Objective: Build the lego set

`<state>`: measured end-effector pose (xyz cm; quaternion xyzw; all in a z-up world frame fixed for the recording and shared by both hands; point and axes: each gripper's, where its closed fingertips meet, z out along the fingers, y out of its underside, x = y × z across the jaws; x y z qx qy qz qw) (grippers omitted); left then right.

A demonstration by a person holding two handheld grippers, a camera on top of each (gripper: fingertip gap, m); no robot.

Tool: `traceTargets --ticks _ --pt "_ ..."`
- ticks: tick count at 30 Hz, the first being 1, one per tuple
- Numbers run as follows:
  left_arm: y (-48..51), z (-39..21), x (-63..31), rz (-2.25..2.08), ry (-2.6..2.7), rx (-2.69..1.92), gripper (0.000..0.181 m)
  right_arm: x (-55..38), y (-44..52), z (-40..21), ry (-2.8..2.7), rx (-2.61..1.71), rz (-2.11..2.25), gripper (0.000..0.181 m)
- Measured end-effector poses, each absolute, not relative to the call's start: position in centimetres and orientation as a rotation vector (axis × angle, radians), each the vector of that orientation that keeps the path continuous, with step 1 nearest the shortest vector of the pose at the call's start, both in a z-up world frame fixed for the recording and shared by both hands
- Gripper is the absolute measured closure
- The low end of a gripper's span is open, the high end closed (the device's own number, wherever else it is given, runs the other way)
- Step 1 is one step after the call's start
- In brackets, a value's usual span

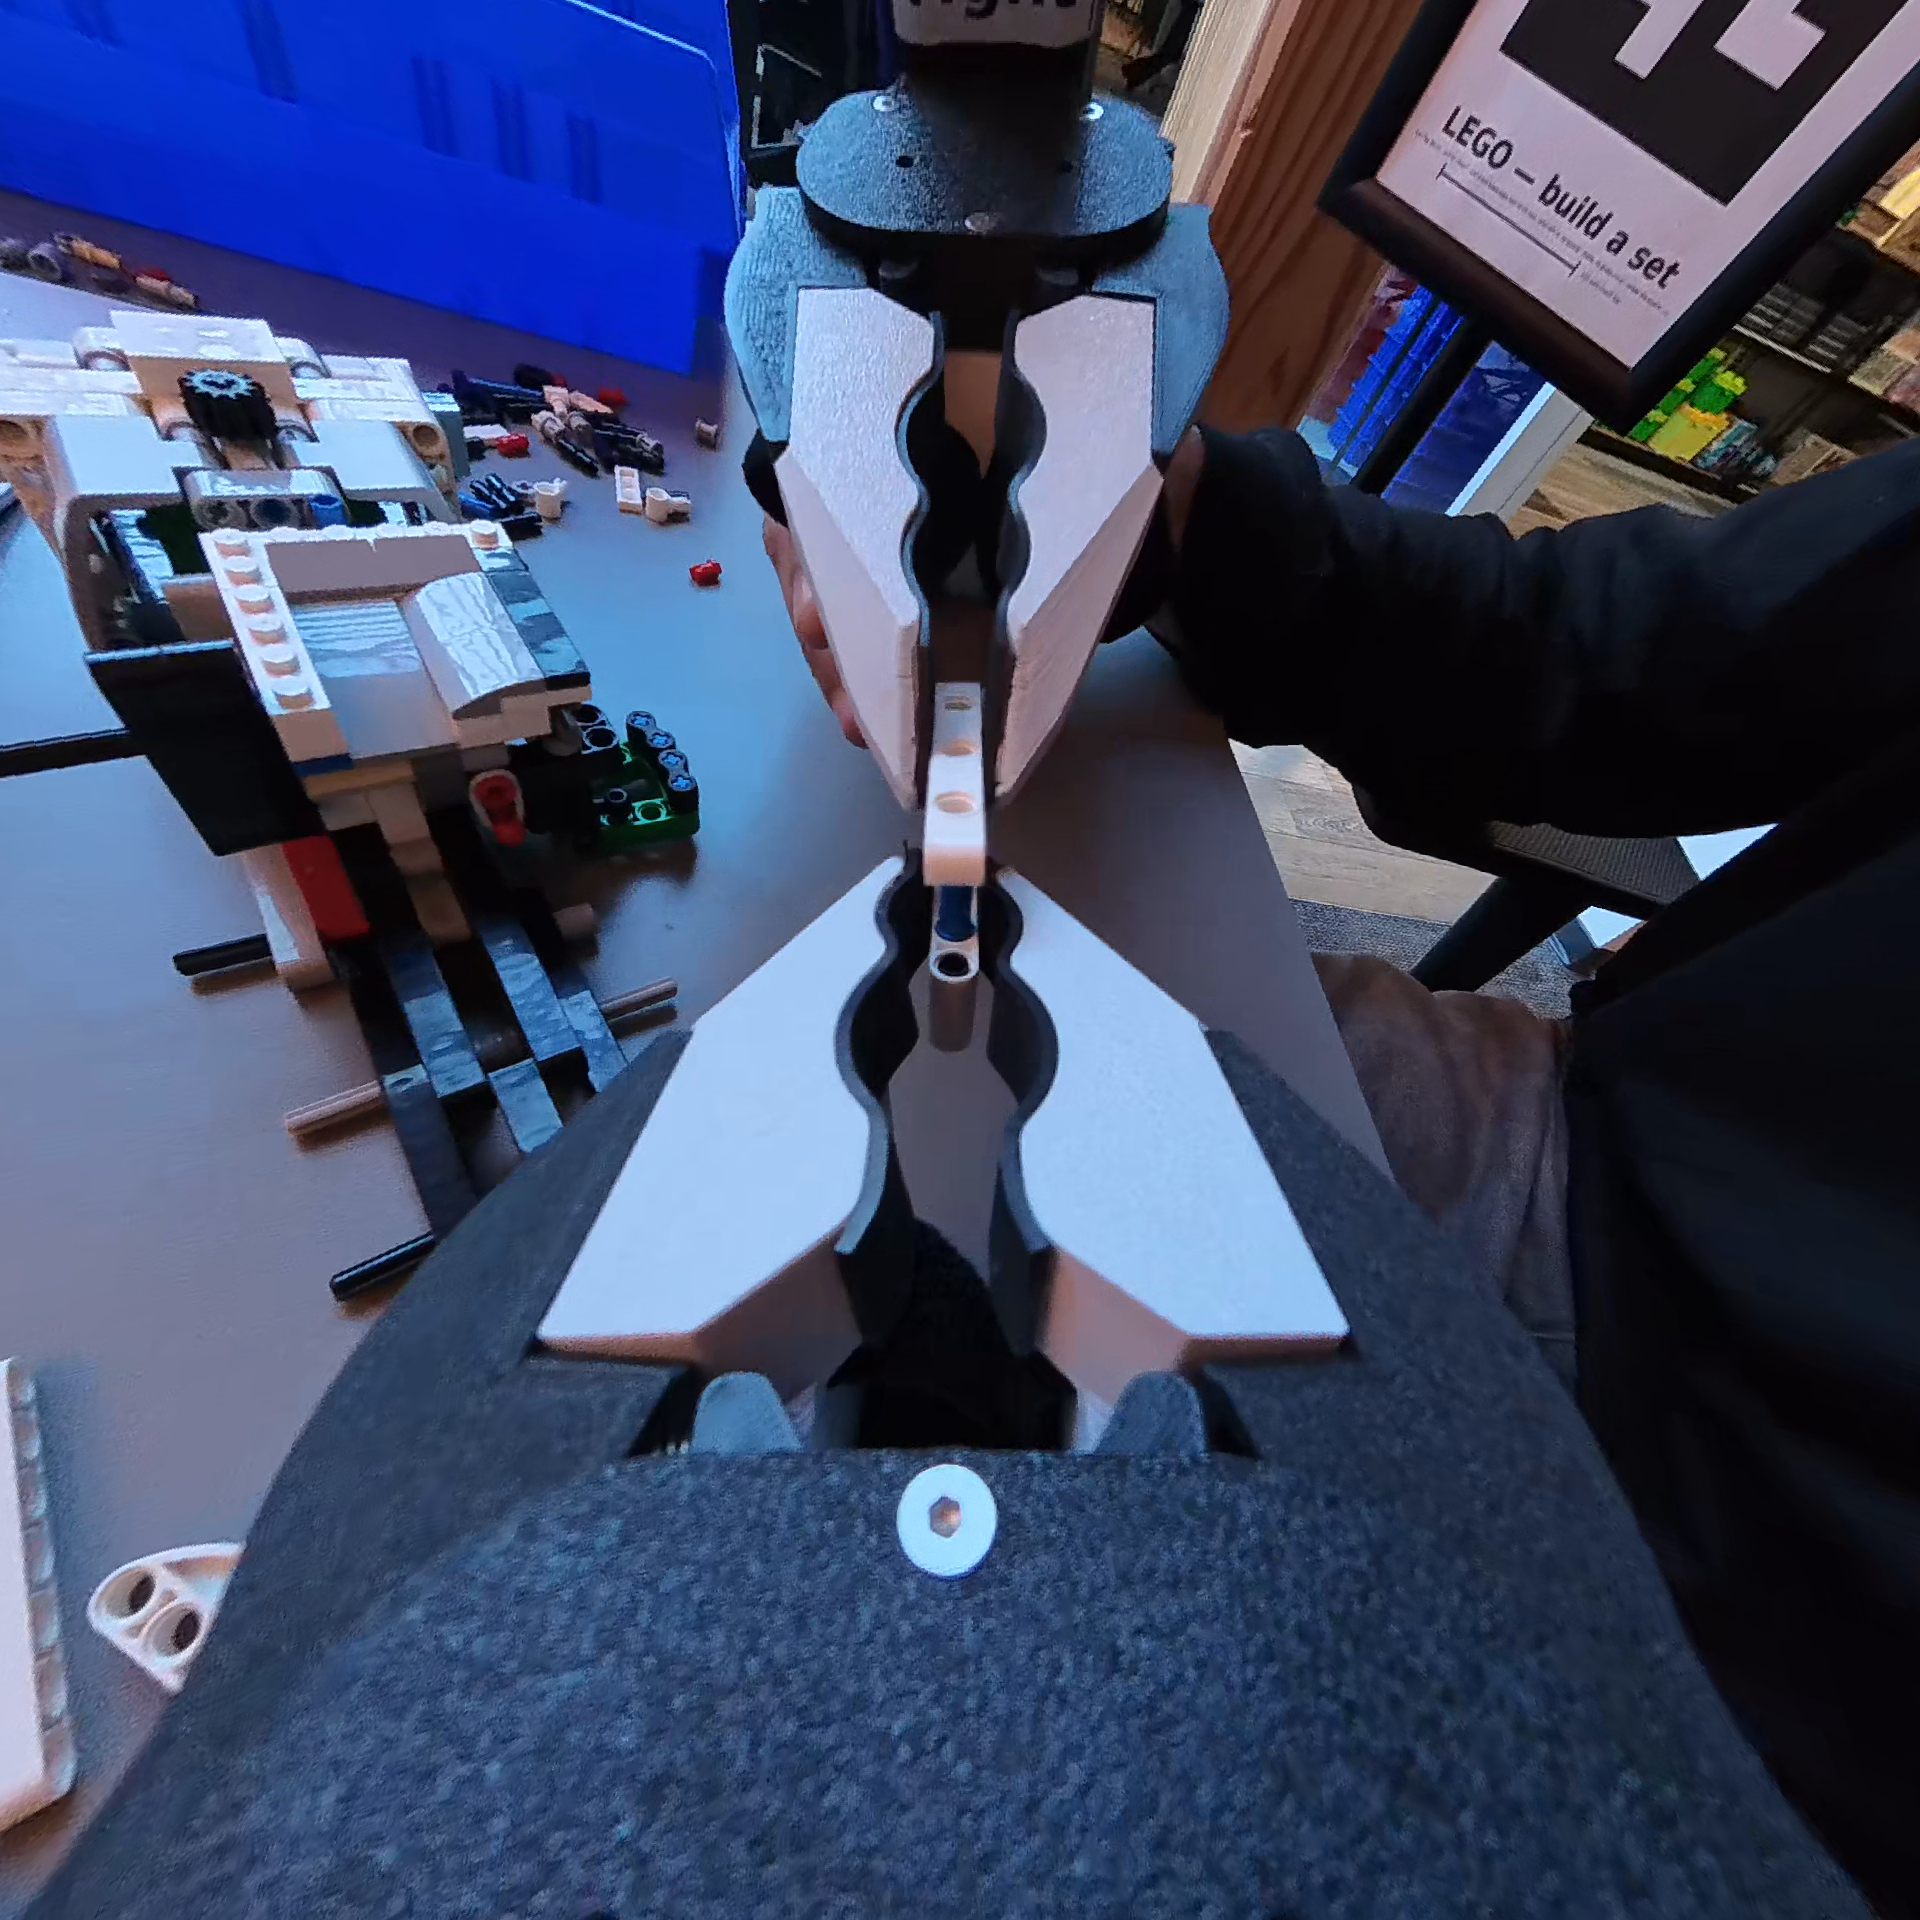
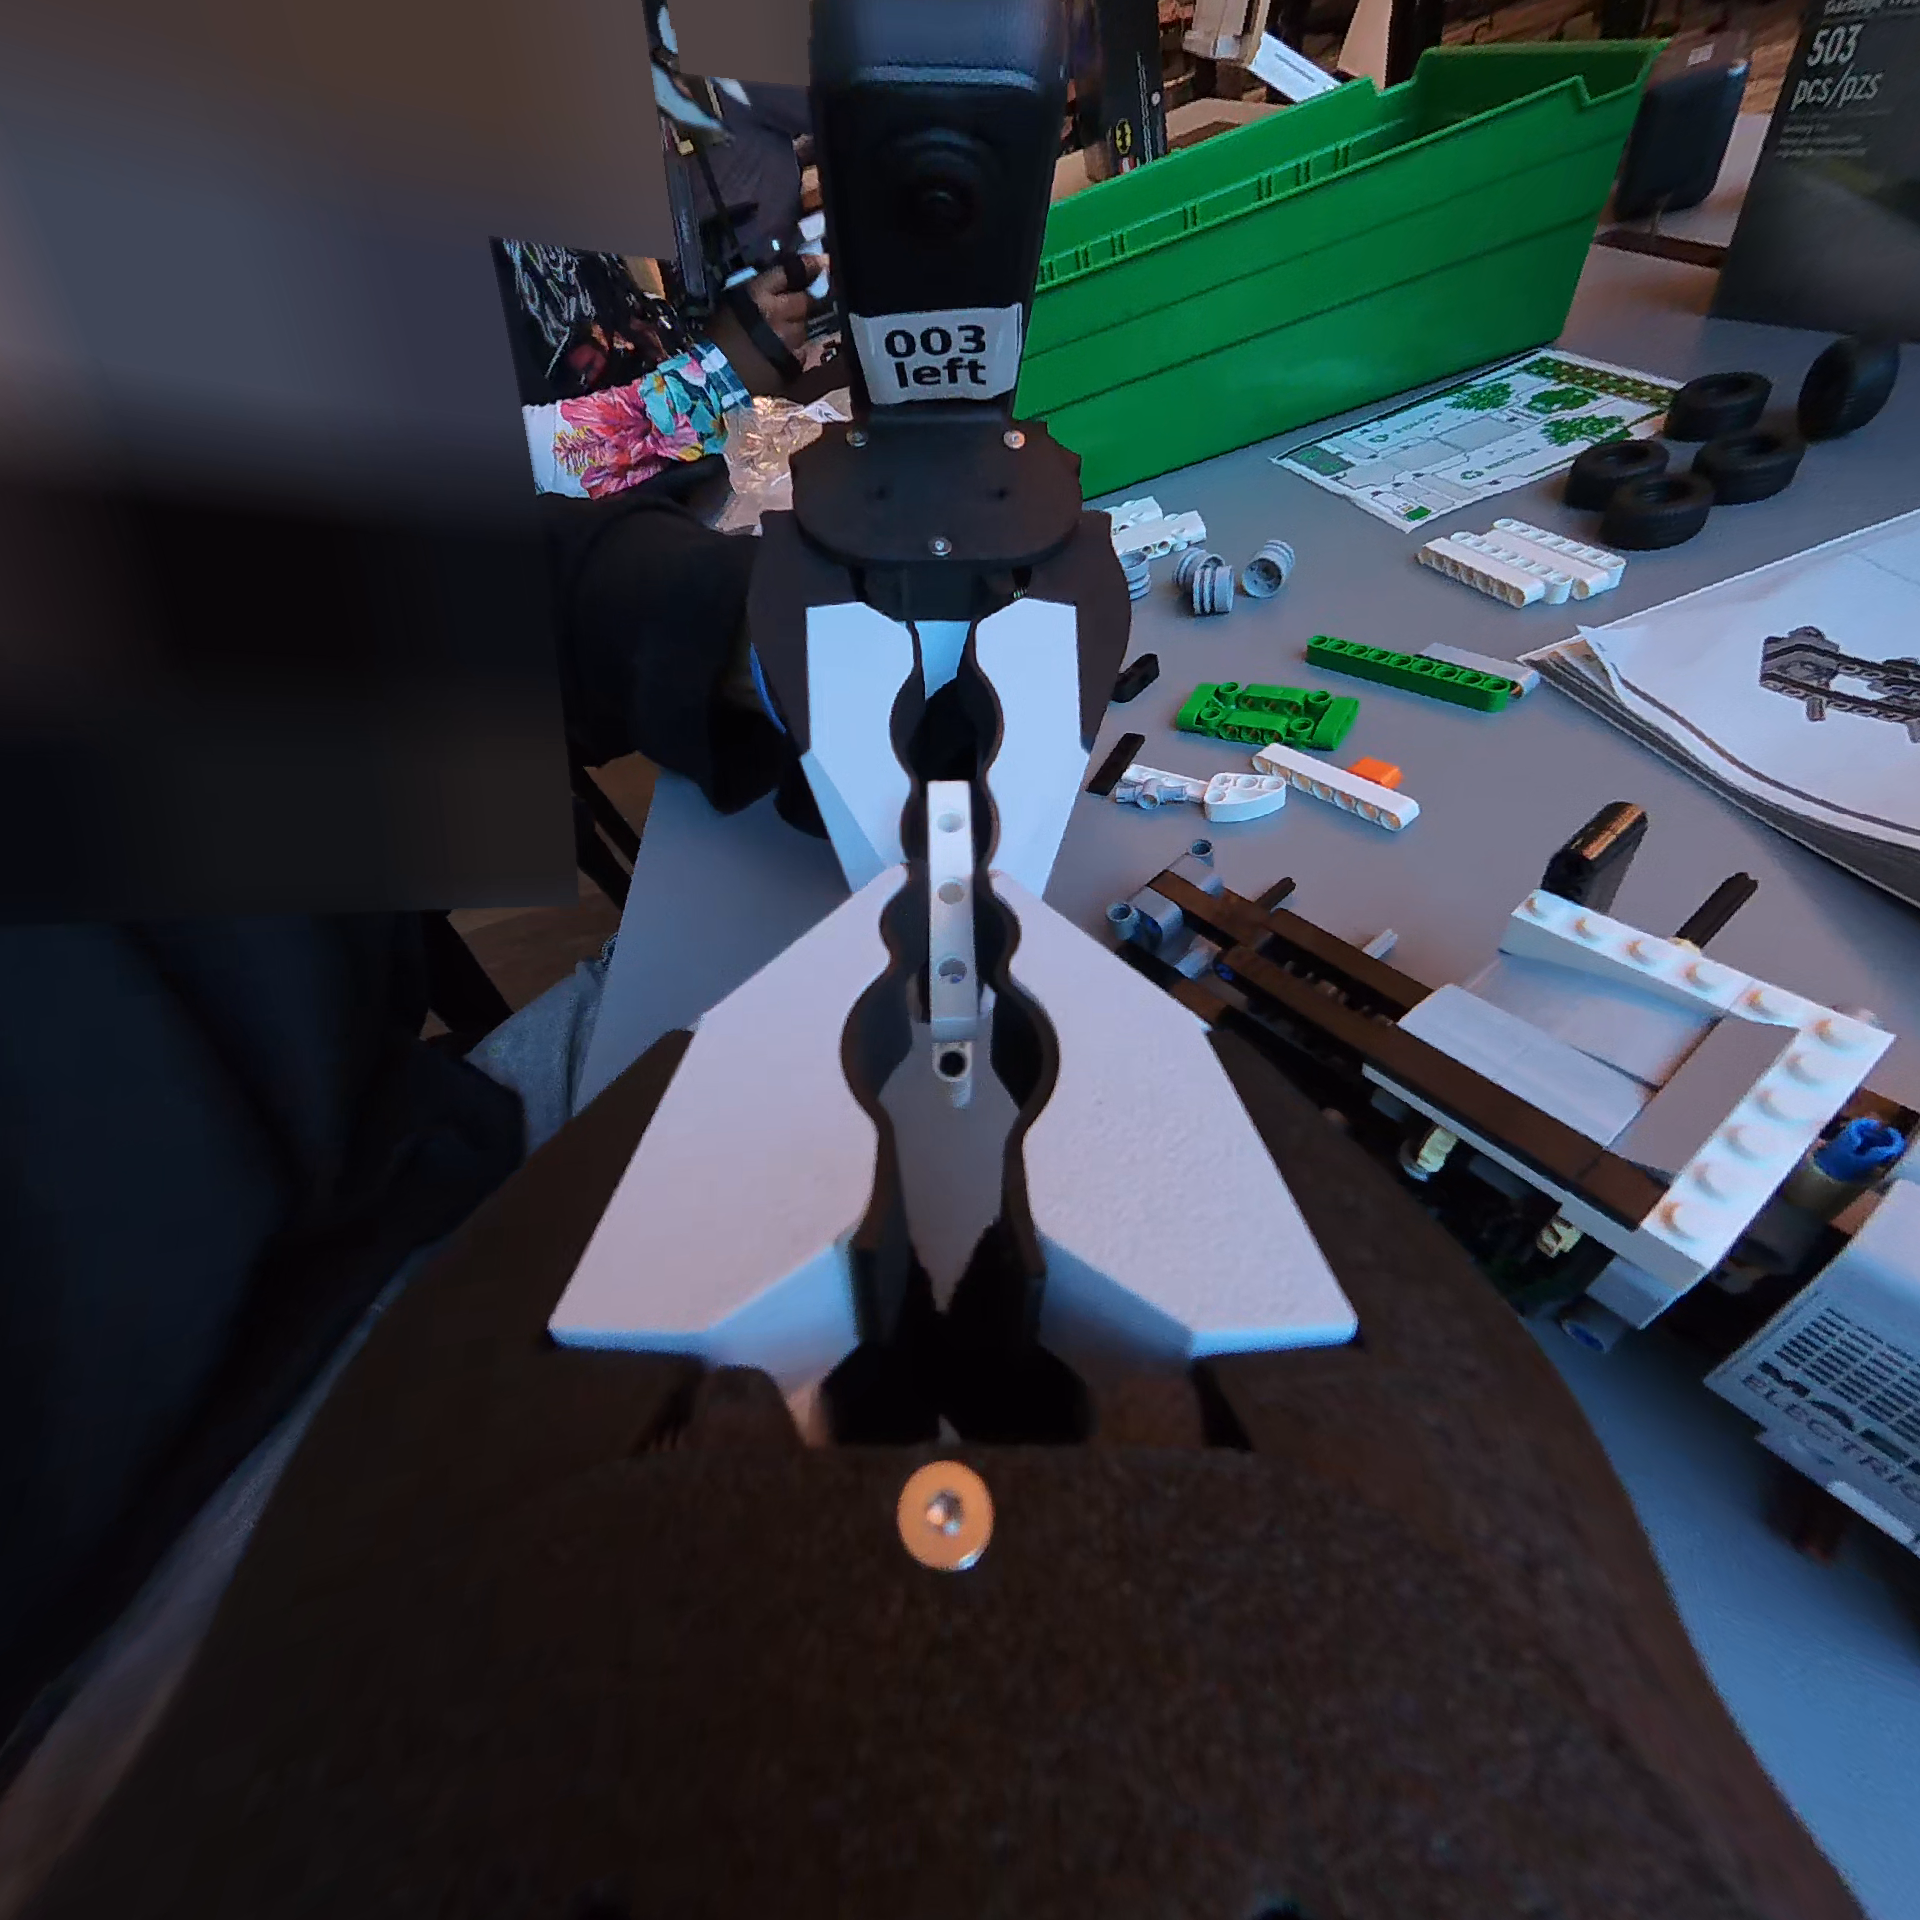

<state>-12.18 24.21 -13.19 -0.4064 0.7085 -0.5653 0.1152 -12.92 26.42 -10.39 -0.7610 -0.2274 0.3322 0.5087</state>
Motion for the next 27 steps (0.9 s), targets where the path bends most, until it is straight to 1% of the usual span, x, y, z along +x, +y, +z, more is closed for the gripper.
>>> traceTargets --ticks 12,16,18,21,27 --pt "24.1 -12.6 -12.1 -1.669 2.04 -1.154 0.174 -13.4 26.5 -10.4 -0.55 -1.84 0.813 0.174" --pt "23.9 -12.5 -12.2 -1.659 2.039 -1.124 0.174 -13.5 26.4 -10.2 -0.545 -1.835 0.832 0.167" --pt "23.9 -12.4 -12.1 -1.651 2.03 -1.108 0.174 -13.6 26.3 -9.9 -0.543 -1.819 0.841 0.167" --pt "23.8 -12.3 -12.2 -1.666 2.029 -1.113 0.174 -13.4 26.4 -9.9 -0.556 -1.821 0.794 0.171" --pt "23.9 -12.3 -12.1 -1.67 2.022 -1.121 0.174 -13.4 26.4 -9.6 -0.607 -1.83 0.656 0.17"
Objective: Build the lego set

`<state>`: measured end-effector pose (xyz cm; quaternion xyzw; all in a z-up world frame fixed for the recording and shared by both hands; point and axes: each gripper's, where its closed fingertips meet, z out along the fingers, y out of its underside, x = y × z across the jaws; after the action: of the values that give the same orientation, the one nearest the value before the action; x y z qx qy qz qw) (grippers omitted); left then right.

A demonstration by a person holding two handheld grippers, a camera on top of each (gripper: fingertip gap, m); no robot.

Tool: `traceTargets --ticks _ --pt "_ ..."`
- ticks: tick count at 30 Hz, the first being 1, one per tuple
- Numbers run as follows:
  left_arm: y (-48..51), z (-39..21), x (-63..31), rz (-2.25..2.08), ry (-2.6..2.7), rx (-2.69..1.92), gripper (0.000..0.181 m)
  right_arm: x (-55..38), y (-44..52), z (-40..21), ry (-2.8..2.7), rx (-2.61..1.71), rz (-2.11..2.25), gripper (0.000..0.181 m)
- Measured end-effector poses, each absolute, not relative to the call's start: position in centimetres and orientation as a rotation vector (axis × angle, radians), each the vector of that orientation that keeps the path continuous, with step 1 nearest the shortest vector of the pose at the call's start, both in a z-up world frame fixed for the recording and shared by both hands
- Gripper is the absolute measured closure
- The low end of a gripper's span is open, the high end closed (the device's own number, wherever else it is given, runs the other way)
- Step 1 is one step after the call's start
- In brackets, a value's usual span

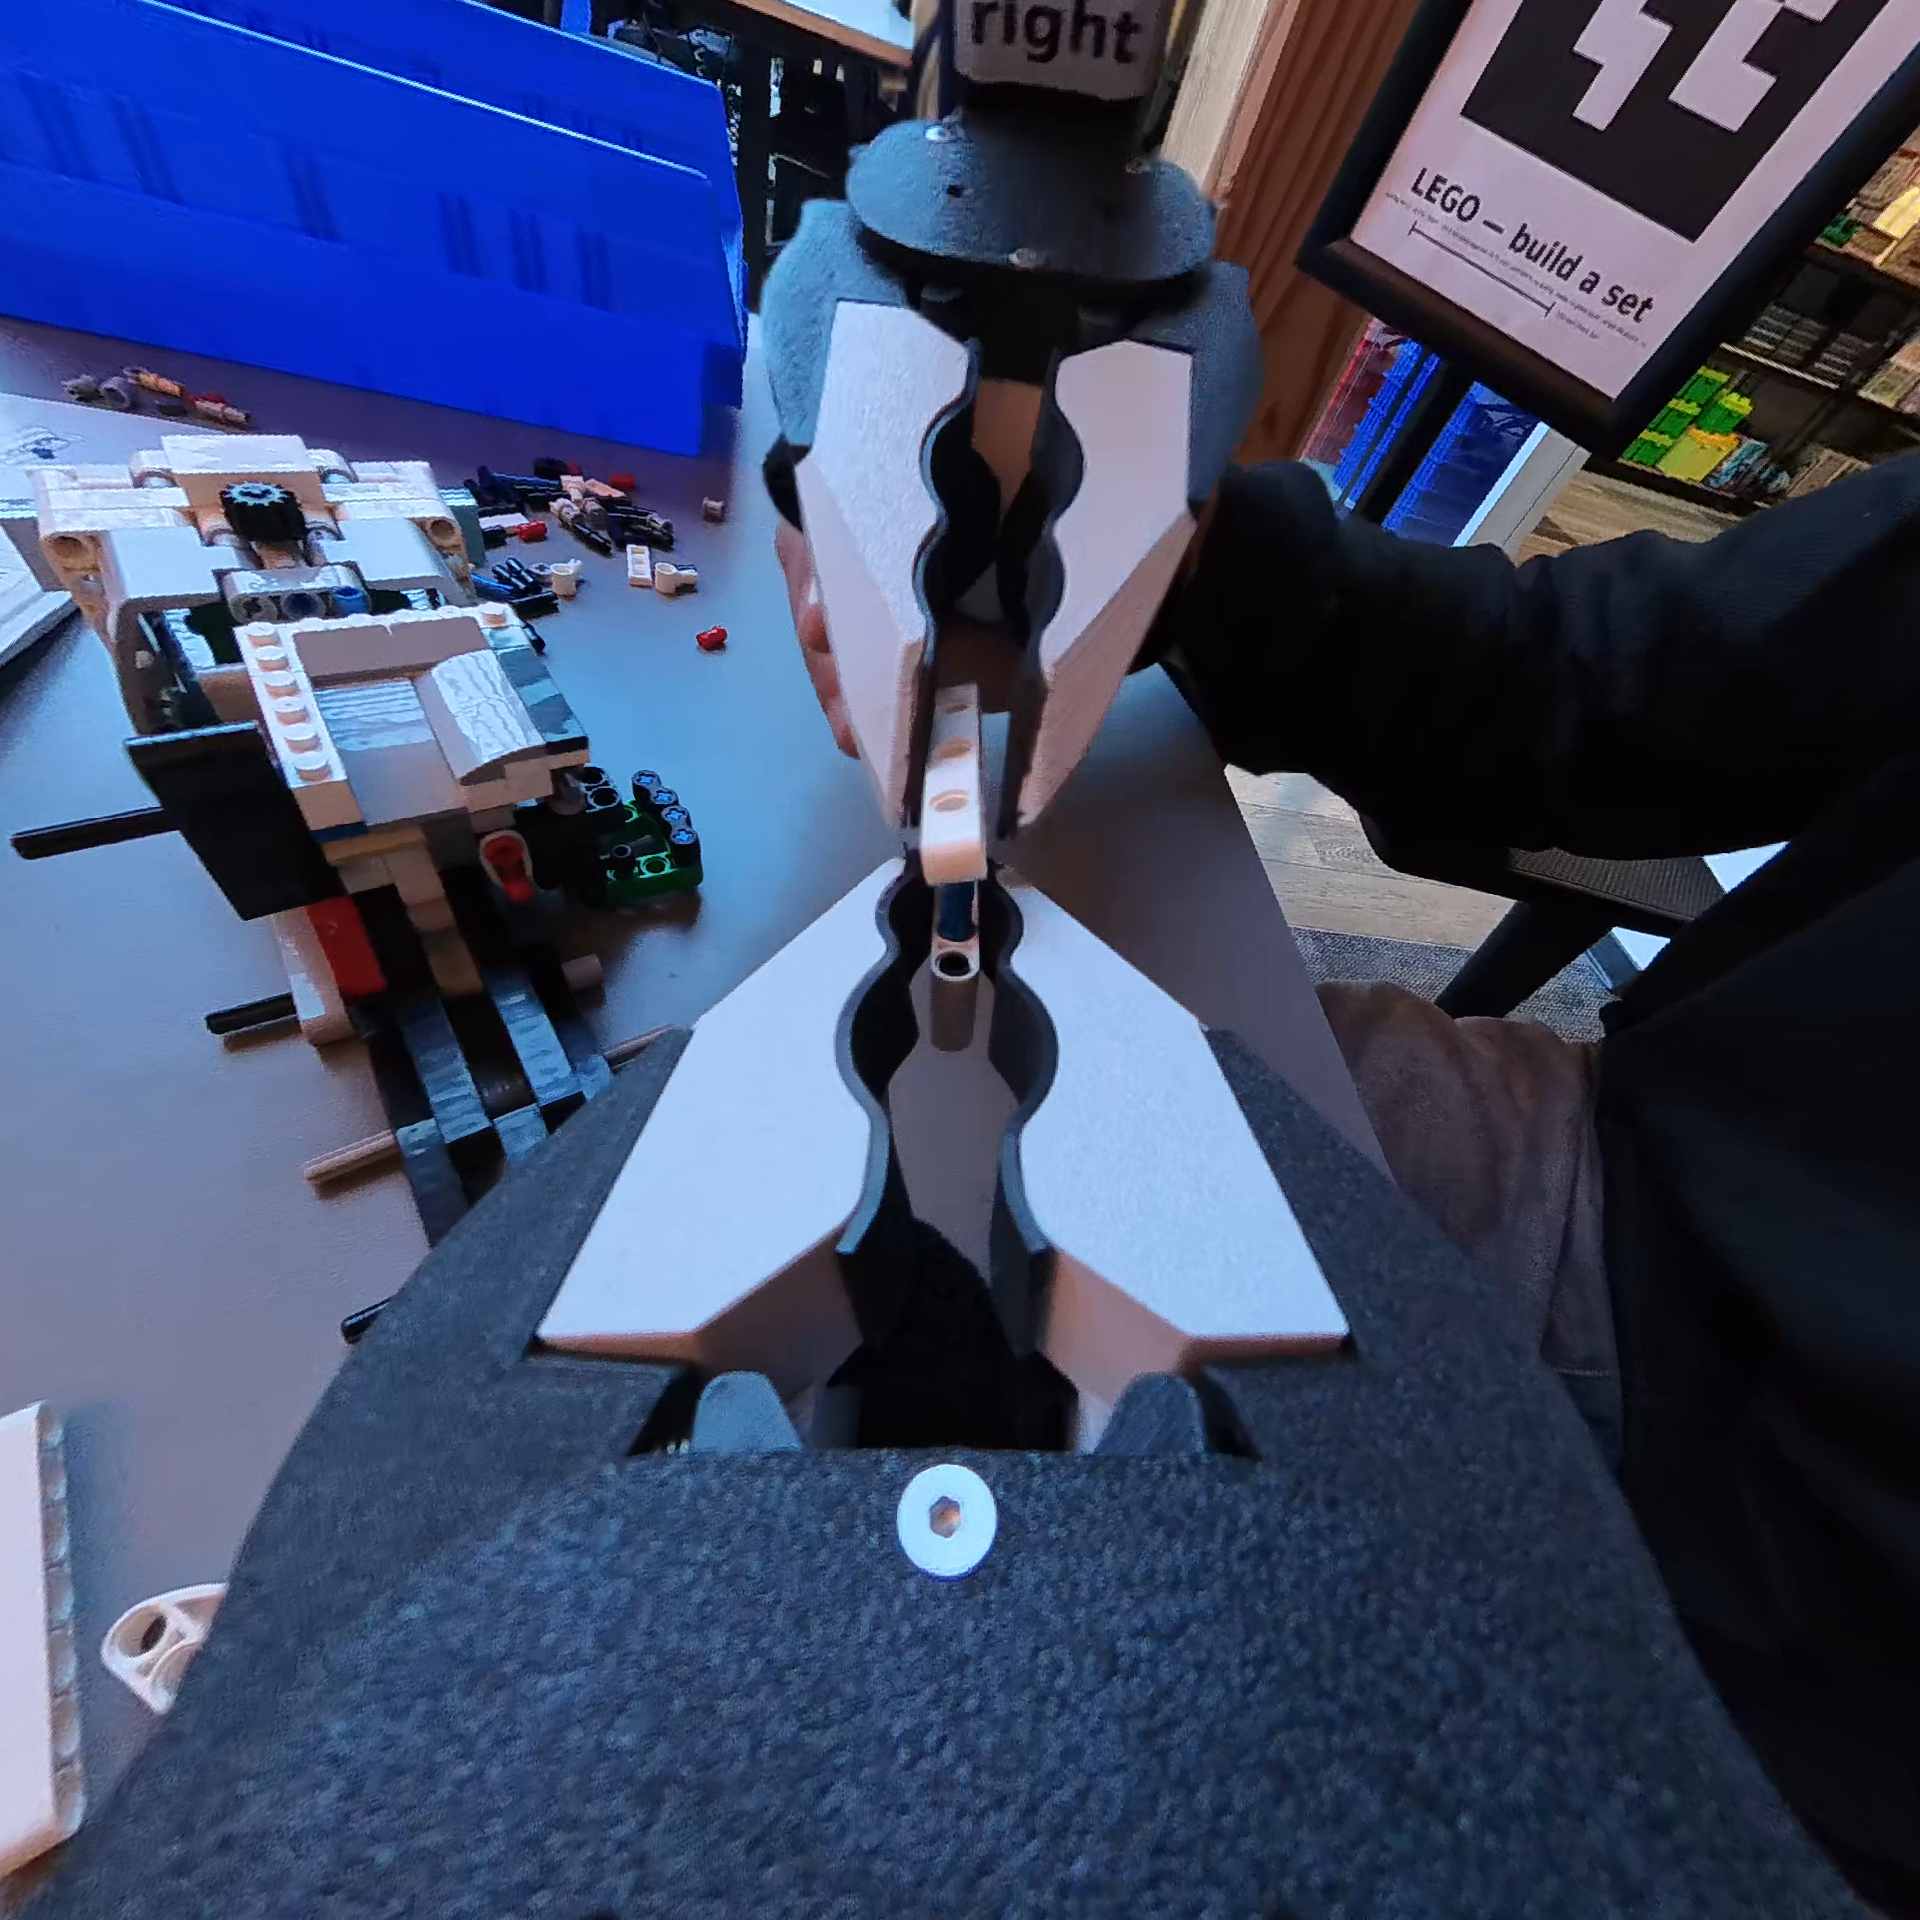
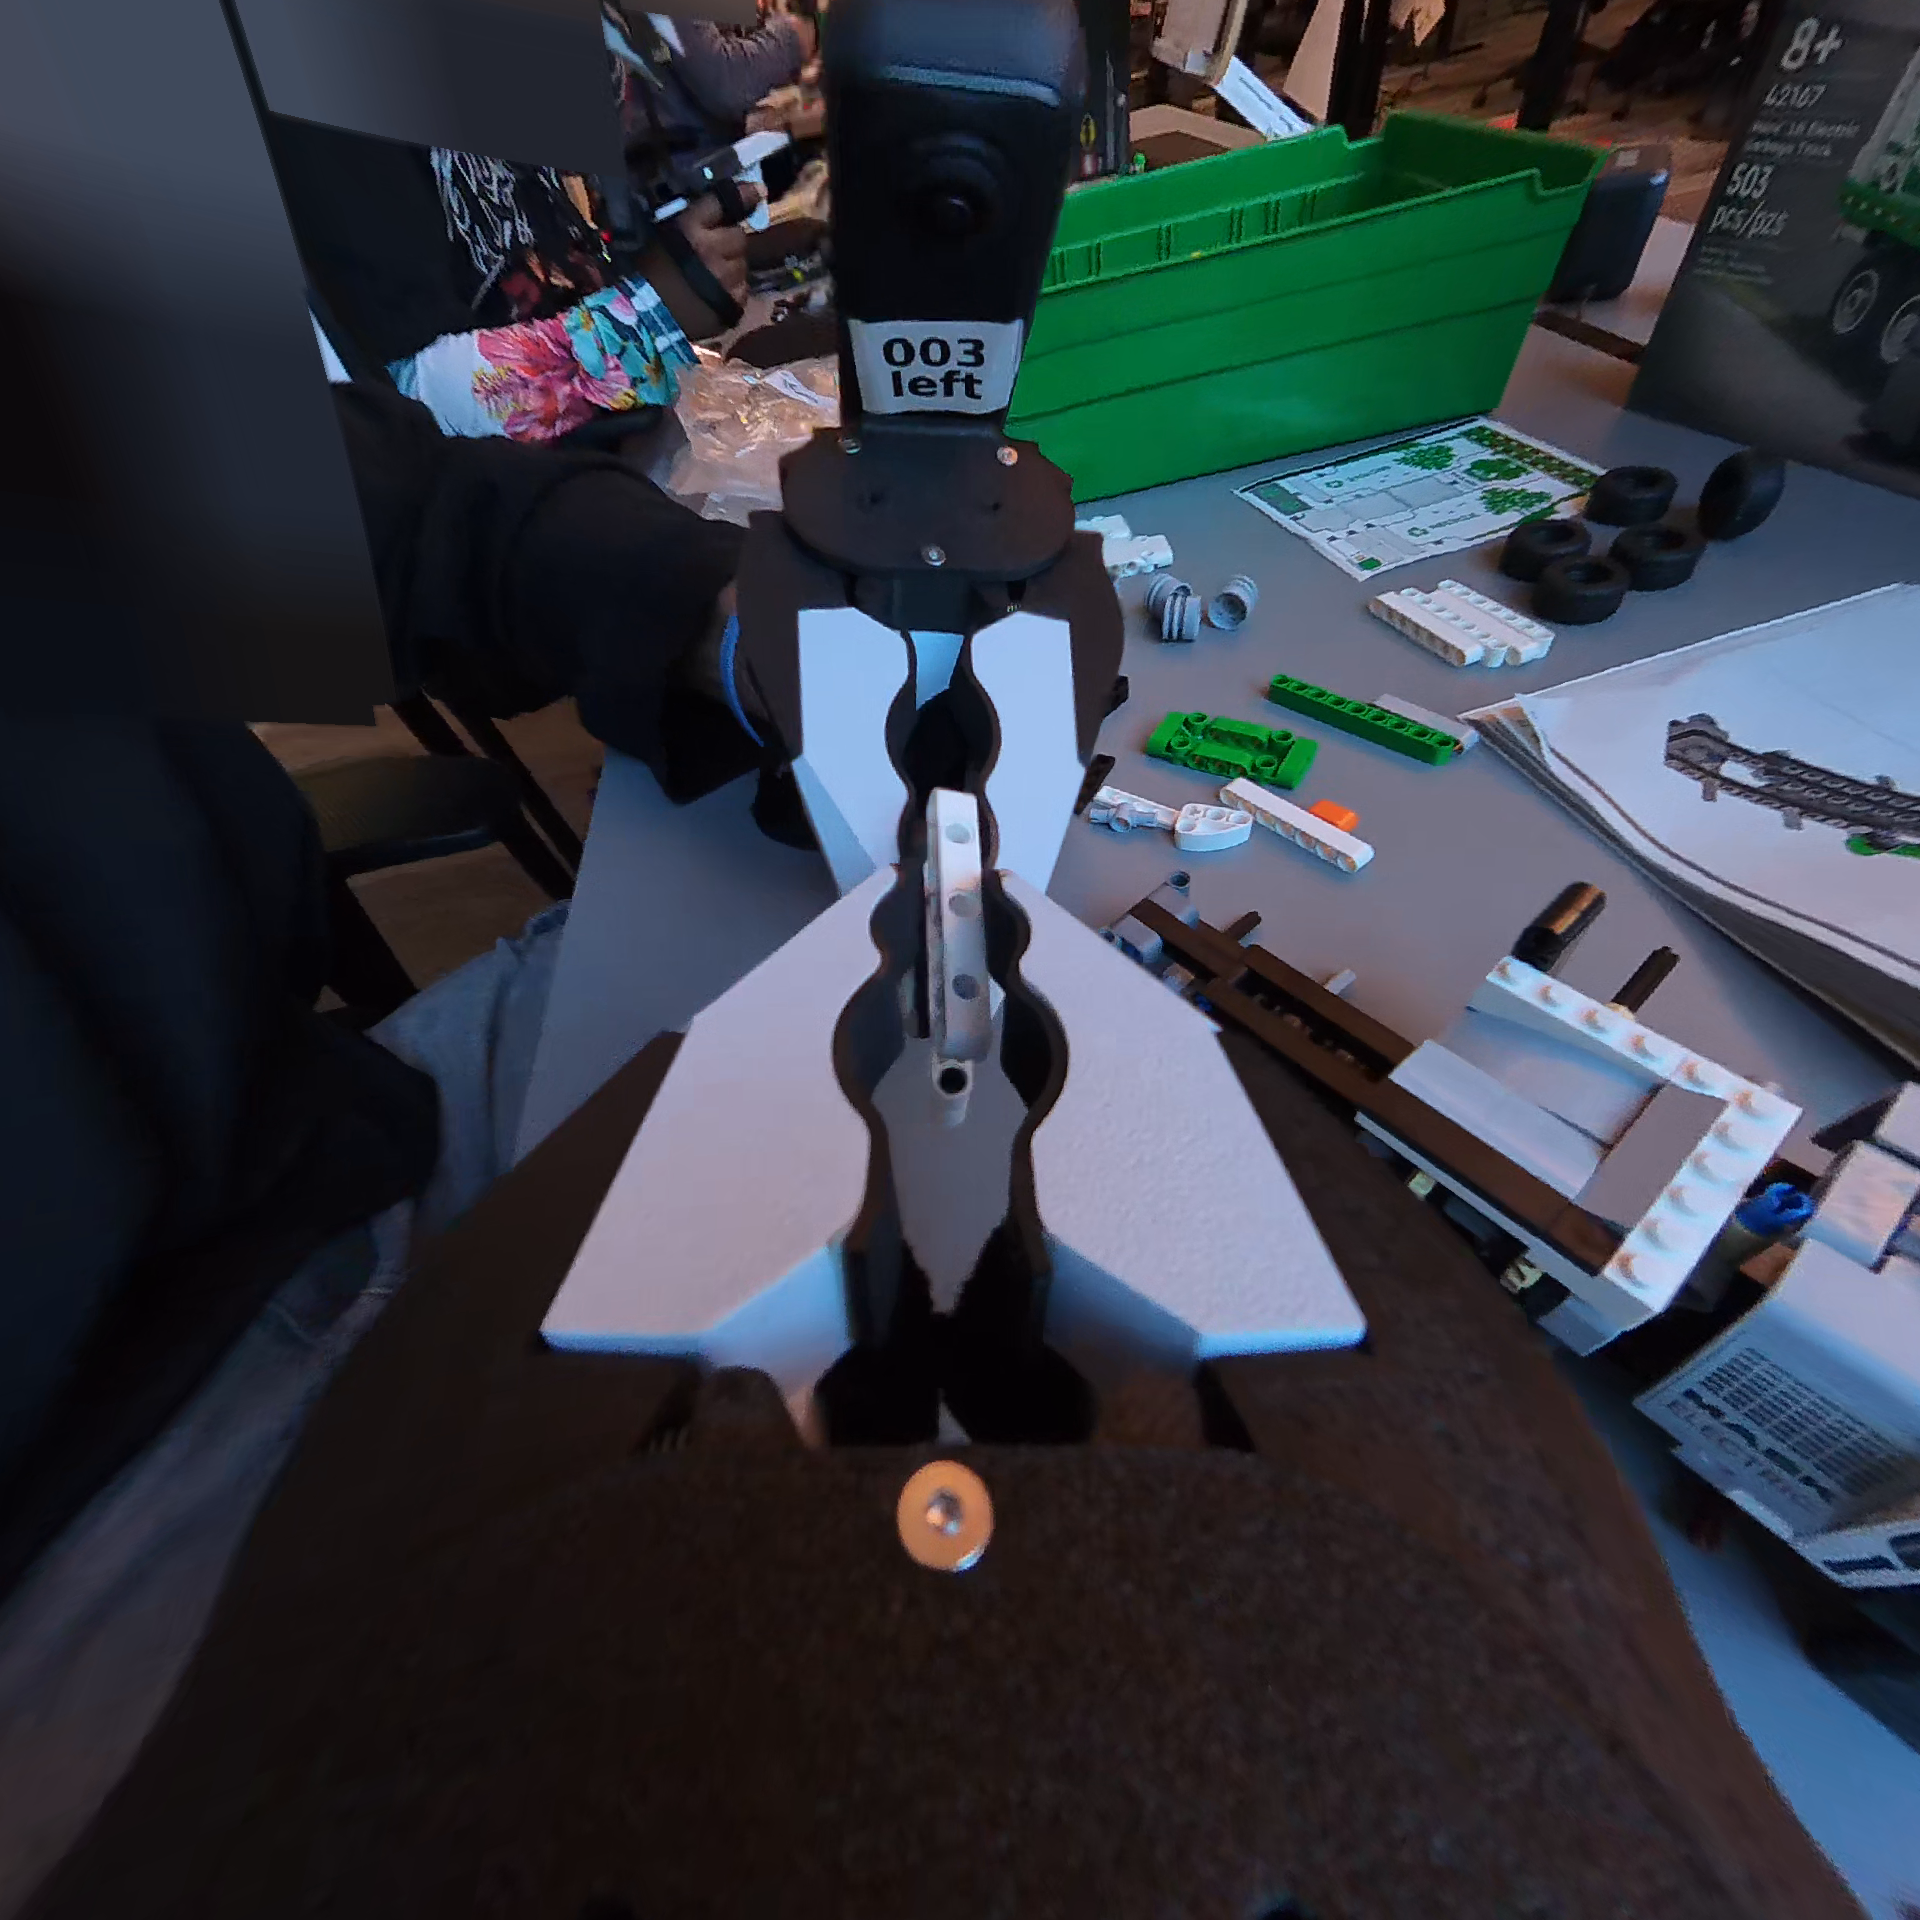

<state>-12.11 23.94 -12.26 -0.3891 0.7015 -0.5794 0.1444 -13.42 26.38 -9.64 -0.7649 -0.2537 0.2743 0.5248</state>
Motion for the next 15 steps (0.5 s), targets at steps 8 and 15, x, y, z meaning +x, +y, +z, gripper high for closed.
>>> traceTargets --ticks 8,15 --pt "24.05 -12.05 -12.14 -1.683 2.007 -1.12 0.174 -13.45 26.51 -9.61 -0.639 -1.851 0.536 0.174" --pt "23.8 -12.4 -12.26 -1.561 2.035 -1.029 0.174 -13.84 25.94 -9.83 -0.655 -1.888 0.604 0.174"
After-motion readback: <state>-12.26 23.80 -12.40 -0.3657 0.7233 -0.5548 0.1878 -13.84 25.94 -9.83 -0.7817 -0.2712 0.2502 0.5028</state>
